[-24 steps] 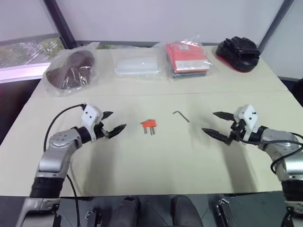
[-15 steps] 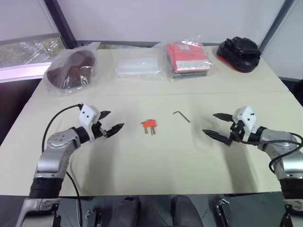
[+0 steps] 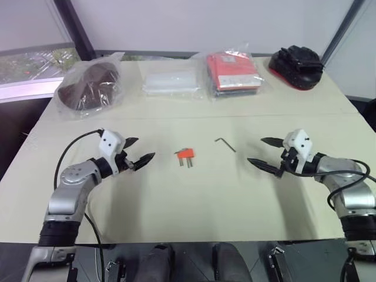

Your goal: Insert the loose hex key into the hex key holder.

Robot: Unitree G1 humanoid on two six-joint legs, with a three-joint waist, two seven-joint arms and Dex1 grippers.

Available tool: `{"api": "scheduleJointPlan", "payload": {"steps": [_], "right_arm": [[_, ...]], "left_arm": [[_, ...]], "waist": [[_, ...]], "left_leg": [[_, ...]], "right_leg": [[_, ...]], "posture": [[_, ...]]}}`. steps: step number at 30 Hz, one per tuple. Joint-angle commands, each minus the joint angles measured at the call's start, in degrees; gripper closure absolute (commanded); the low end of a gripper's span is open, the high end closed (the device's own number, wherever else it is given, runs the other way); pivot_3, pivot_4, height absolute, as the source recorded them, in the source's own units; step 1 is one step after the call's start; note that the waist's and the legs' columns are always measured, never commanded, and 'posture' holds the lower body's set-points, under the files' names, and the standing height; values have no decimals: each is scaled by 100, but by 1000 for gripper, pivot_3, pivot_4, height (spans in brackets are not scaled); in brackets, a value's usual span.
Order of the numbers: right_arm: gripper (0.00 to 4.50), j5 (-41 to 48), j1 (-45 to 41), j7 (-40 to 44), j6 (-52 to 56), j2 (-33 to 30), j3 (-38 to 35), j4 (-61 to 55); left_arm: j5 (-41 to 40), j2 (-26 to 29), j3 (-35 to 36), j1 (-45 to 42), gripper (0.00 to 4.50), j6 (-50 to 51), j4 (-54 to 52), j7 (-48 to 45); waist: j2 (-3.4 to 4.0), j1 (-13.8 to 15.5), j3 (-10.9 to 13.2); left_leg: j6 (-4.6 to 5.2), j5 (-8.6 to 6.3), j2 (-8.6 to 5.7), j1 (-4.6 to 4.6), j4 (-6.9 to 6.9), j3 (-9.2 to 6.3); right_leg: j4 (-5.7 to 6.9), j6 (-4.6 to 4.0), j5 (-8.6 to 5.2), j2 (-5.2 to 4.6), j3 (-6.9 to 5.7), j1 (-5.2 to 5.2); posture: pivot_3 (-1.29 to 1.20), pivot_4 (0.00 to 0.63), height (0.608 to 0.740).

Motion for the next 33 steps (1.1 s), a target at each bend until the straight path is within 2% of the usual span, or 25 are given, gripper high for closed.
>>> {"api": "scheduleJointPlan", "payload": {"steps": [1,6,11,15,19,24,33], "right_arm": [[0,-74,-257,76,-205,68,79,42],[0,-303,-727,194,-461,332,461,324],[0,-623,-1476,398,-699,923,1074,887],[0,-897,-1986,493,-1055,1410,1411,1664],[0,-1186,-2527,524,-1575,1867,1635,2740],[0,-1456,-3150,604,-2158,2270,1746,4002],[0,-1874,-3711,593,-2725,2728,1779,5291]], "left_arm": [[-9,77,6,-17,16,-94,-130,-114],[-118,306,-12,-202,16,-44,-67,-594],[-385,863,-175,-476,16,327,-93,-1598],[-414,1083,-260,-654,16,477,-85,-1920],[-458,1038,-266,-648,16,678,-373,-1822],[-548,896,-221,-217,16,898,-952,-1502],[-649,759,-66,332,16,1084,-1586,-953]], "waist": [[0,-1,0],[0,-17,0],[0,-48,1],[2,-42,2],[0,-50,3],[2,-133,3],[3,-266,3]], "left_leg": [[0,0,0,0,0,0],[0,0,0,0,-1,0],[-1,1,2,0,-2,-1],[-27,15,2,0,-6,-2],[-32,18,2,-1,-6,-4],[-36,20,2,-2,-8,-5],[-39,22,8,-1,-16,-10]], "right_leg": [[0,0,0,0,0,0],[0,0,0,1,0,-1],[2,0,0,2,-1,-3],[-1,0,0,3,-1,-5],[-3,0,0,3,-2,-4],[-2,0,0,3,0,-7],[5,-1,1,10,0,-14]], "posture": [[0,150,740],[0,150,740],[0,150,740],[0,150,740],[0,150,740],[0,150,740],[0,150,740]]}}
